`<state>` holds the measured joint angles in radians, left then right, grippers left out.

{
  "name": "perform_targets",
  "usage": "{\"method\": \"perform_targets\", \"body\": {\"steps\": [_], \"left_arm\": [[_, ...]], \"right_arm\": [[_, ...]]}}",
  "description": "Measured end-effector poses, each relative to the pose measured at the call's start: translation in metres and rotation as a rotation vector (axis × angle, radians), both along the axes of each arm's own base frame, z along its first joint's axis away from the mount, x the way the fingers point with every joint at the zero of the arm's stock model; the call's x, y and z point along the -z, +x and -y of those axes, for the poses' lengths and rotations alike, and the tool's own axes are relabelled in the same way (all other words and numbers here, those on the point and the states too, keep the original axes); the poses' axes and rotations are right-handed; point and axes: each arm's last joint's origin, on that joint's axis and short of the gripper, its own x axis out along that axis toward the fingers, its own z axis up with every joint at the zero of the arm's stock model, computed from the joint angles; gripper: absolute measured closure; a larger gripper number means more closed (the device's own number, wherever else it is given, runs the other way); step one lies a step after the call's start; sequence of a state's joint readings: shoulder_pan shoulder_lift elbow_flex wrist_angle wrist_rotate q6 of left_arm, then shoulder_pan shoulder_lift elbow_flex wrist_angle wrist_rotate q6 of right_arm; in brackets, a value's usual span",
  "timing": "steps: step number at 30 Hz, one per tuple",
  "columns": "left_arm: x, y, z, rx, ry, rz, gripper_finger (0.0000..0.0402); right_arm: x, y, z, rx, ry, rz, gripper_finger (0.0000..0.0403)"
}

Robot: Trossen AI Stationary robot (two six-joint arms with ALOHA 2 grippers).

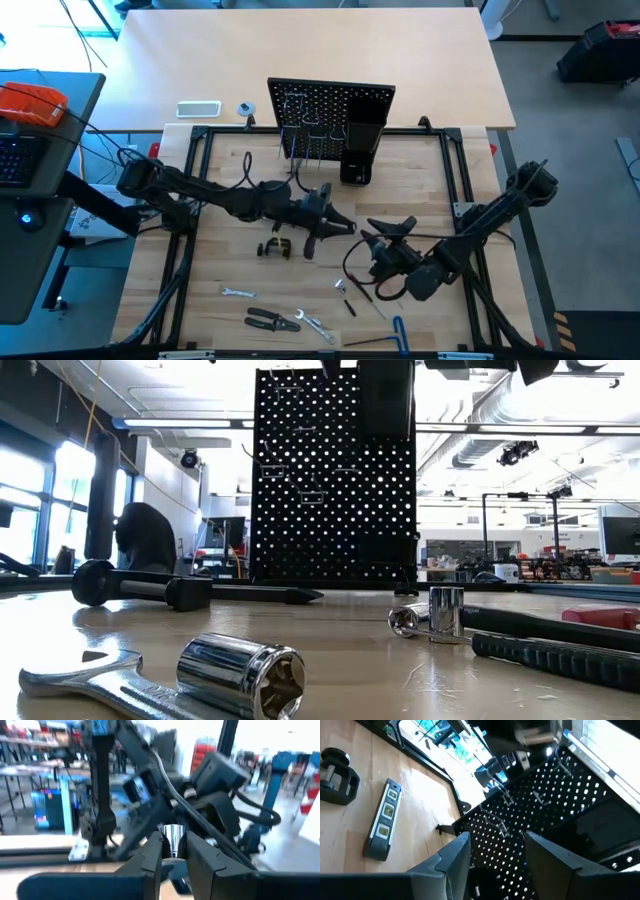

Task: Hang tools onto peg board
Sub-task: Put the top left socket into the bottom peg board bin

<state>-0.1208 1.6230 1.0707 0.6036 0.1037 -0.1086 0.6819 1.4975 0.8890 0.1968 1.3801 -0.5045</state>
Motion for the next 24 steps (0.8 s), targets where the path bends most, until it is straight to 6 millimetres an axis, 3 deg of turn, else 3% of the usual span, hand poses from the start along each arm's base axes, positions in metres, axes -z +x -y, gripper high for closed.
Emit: {"method": "perform_targets", "body": {"steps": [10,24], "left_arm": [[0.023,-0.015,-0.015,-0.018,-0.146,0.115,0.0349],[0.021,-0.018,-0.014,0.001,-0.189,0.16,0.0349]], "right_arm": [[-0.023,0.008,-0.003,-0.087,-0.048,0.03,0.0222],[-0.034,0.022,0.013,-0.148,-0.098,0.05,0.0222]]}}
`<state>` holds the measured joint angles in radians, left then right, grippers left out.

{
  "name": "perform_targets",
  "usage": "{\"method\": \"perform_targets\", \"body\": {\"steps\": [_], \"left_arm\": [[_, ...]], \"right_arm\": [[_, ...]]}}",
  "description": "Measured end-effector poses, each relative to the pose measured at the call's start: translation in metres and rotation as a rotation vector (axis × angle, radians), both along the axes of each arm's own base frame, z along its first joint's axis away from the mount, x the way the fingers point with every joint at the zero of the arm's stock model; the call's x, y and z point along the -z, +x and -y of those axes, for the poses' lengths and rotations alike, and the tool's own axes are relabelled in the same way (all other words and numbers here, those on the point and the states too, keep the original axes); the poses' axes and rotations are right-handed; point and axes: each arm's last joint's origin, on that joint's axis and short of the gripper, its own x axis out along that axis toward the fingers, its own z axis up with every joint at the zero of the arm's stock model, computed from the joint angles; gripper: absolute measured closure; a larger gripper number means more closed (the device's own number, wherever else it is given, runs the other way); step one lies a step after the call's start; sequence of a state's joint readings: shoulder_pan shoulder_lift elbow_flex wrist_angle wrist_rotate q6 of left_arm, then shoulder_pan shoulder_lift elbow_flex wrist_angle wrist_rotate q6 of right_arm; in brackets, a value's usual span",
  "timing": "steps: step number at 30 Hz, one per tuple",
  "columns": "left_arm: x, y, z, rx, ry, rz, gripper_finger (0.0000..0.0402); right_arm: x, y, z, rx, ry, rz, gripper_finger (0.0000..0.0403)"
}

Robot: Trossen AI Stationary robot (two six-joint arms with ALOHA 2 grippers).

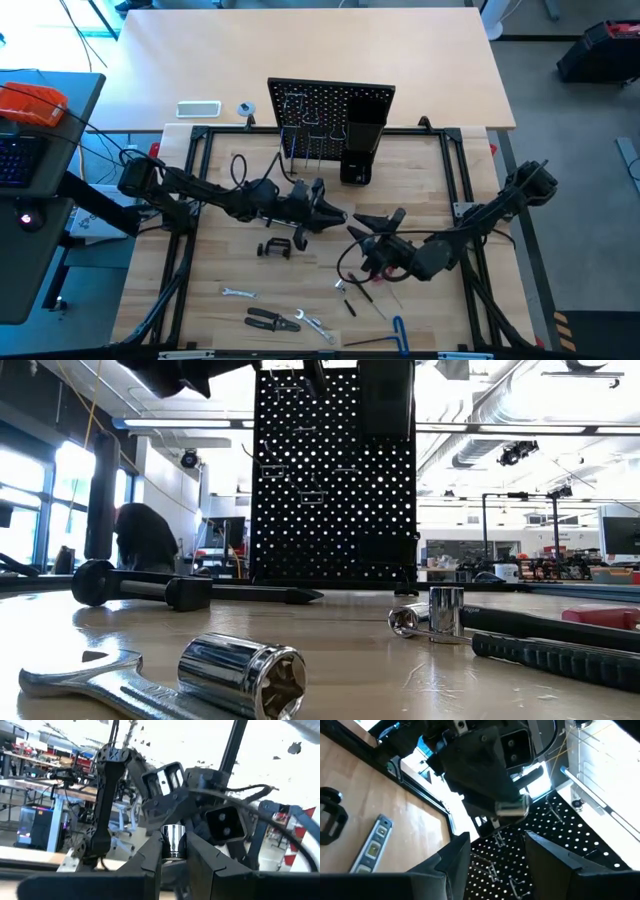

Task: Hang tools onto peg board
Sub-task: Put the top left socket into the bottom peg board bin

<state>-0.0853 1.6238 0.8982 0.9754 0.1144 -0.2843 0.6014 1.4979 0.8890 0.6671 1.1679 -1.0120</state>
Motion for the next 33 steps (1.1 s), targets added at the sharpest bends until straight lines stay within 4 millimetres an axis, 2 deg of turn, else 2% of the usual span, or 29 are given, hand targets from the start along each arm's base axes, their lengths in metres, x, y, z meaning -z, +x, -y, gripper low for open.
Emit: {"method": "perform_targets", "body": {"steps": [33], "left_arm": [[0.001,0.002,-0.001,-0.019,-0.025,0.022,0.0348]], "right_arm": [[-0.01,0.017,0.027,-0.034,-0.026,0.069,0.0222]]}}
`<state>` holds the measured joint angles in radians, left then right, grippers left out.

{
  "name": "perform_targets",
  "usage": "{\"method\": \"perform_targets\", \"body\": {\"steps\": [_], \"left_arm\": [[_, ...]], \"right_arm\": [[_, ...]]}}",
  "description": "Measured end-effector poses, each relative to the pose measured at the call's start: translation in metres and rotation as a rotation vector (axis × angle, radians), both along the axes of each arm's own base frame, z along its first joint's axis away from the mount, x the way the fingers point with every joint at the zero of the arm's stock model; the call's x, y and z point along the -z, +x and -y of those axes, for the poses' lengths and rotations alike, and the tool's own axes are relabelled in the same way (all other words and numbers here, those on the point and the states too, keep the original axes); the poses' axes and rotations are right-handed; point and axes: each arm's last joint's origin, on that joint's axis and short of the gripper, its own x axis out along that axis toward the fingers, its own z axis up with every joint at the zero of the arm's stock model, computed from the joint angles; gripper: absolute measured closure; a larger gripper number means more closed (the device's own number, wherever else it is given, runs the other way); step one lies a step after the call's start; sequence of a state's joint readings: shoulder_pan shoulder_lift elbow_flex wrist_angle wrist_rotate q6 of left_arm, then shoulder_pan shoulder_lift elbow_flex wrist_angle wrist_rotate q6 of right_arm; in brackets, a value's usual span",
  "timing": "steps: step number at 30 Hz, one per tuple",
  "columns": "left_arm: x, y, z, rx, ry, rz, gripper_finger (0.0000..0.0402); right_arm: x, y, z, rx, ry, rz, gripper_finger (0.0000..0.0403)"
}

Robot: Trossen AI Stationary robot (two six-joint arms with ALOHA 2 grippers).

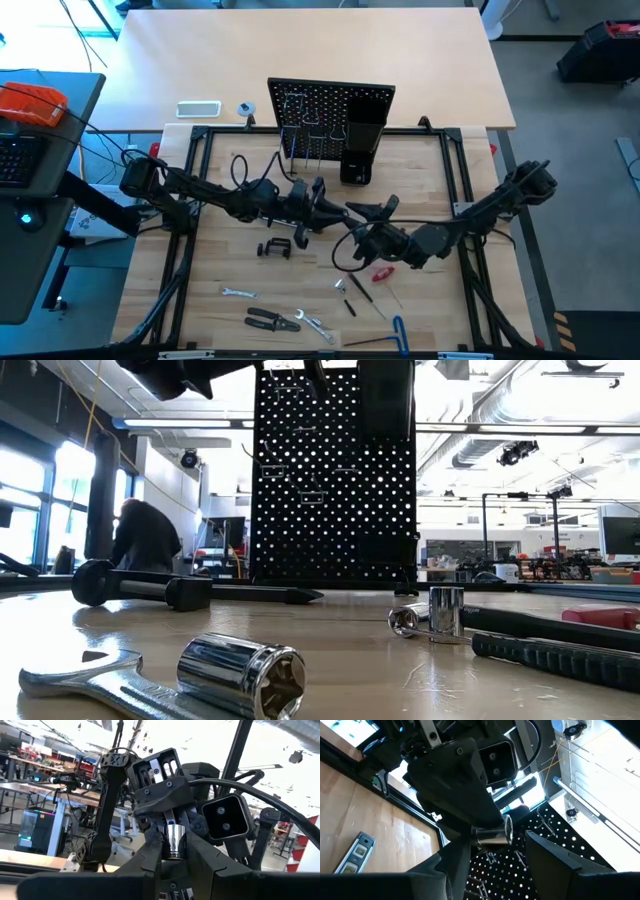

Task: Hang tools onto peg board
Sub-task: Put the top left socket into the bottom peg board bin

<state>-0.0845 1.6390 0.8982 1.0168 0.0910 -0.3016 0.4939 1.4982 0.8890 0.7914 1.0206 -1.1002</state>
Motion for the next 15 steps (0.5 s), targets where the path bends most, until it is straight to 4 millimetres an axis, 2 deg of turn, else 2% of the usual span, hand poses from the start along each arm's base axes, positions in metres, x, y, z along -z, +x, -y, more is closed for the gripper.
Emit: {"method": "perform_targets", "body": {"steps": [11,15], "left_arm": [[0.0001,0.0004,-0.0031,-0.034,0.0,-0.001,0.0348],[0.0,0.0003,-0.0032,-0.035,0.0,0.0,0.0348]], "right_arm": [[-0.0006,0.0006,0.0005,-0.015,0.0,0.007,0.0222],[-0.0006,0.0005,0.0007,-0.009,0.001,0.007,0.0241]]}}
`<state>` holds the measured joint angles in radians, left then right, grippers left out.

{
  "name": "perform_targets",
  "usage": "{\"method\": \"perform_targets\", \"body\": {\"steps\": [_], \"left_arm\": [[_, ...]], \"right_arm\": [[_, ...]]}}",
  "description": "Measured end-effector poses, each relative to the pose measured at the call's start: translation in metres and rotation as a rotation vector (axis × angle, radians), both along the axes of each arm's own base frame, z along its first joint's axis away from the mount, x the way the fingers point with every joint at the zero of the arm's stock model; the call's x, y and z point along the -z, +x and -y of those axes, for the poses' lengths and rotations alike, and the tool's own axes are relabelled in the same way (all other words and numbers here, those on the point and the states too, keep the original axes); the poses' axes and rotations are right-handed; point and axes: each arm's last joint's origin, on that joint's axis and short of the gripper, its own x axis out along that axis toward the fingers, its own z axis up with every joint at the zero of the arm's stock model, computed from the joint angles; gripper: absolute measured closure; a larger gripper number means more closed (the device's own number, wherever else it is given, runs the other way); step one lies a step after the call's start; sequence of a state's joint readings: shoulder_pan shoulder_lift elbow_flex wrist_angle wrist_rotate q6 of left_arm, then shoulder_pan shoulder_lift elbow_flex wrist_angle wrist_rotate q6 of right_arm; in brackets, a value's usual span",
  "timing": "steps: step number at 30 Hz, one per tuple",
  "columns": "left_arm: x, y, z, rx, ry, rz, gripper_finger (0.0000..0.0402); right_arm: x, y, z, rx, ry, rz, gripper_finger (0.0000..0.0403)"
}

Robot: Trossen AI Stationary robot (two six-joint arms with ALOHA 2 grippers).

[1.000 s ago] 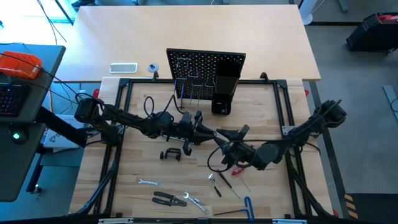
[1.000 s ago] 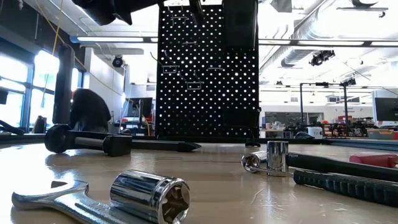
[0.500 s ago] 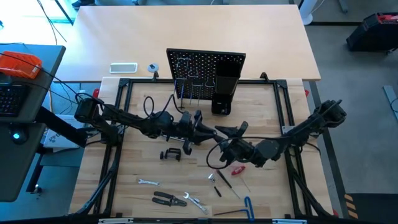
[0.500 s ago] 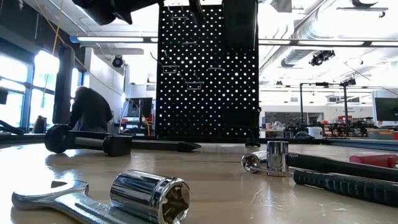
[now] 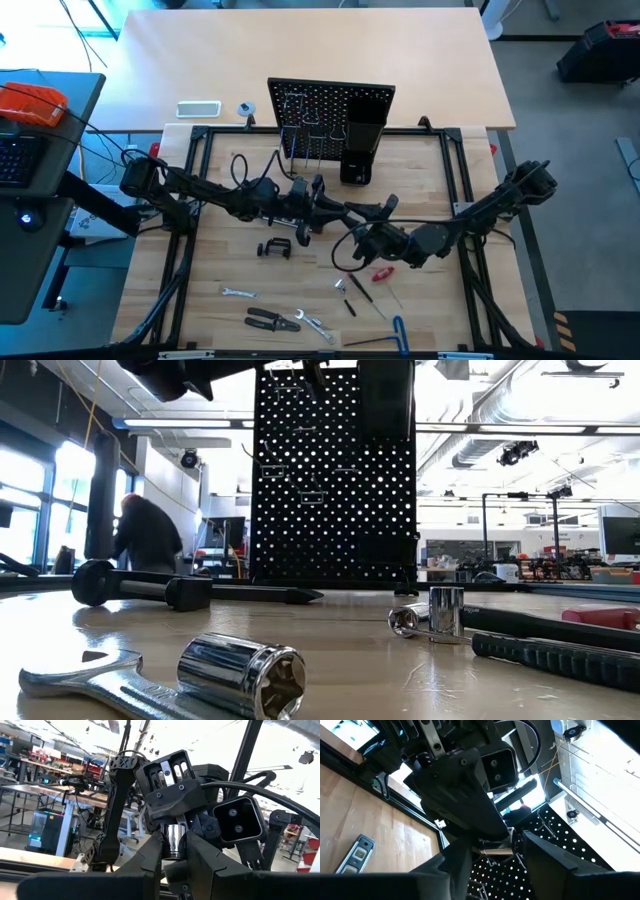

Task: Hang tools onto peg board
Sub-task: Put the top left socket into the bottom peg board bin

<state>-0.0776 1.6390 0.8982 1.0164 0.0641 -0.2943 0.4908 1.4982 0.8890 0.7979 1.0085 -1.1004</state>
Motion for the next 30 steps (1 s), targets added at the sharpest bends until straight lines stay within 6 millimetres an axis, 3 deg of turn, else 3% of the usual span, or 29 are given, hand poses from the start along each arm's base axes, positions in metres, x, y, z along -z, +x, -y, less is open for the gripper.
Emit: {"method": "perform_targets", "body": {"steps": [9,16,30], "left_arm": [[0.0,0.0,-0.0002,-0.002,-0.016,-0.002,0.0348],[0.0001,0.0,-0.0001,0.0,-0.023,-0.004,0.0342],[0.002,0.0005,0.0001,0.012,-0.03,-0.026,0.0293]], "right_arm": [[0.0008,0.0001,0.0001,0.008,-0.009,-0.011,0.0322],[0.0009,0.0,0.0002,0.011,-0.006,-0.011,0.0323],[0.0016,-0.0029,-0.002,0.078,0.01,-0.019,0.0323]]}}
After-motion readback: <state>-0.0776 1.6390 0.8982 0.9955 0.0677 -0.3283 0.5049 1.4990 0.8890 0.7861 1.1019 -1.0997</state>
